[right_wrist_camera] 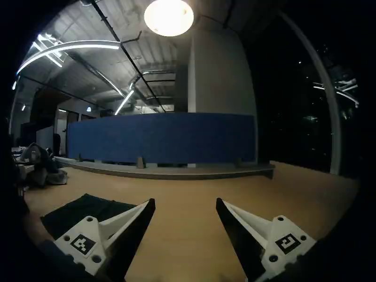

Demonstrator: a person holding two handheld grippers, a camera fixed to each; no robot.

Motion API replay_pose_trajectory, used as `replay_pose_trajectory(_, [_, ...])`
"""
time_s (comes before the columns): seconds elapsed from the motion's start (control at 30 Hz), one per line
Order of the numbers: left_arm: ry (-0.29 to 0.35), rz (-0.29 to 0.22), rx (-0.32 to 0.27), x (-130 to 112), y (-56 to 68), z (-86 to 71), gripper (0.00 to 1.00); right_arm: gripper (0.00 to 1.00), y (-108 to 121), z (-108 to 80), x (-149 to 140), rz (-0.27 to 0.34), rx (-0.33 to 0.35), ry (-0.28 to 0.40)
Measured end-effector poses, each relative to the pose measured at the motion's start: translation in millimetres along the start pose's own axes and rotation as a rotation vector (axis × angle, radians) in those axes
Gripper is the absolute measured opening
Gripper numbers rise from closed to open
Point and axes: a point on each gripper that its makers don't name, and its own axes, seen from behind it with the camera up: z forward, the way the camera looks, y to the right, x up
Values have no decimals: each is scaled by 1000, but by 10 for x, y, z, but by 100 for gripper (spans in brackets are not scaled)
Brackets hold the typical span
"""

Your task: Fold towel

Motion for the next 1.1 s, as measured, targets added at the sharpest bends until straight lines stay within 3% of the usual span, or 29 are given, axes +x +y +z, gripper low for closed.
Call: replay_pose_trajectory(1.1, [0, 0, 3, 3, -4, -12, 98, 100, -14, -8, 13, 0, -1, 1])
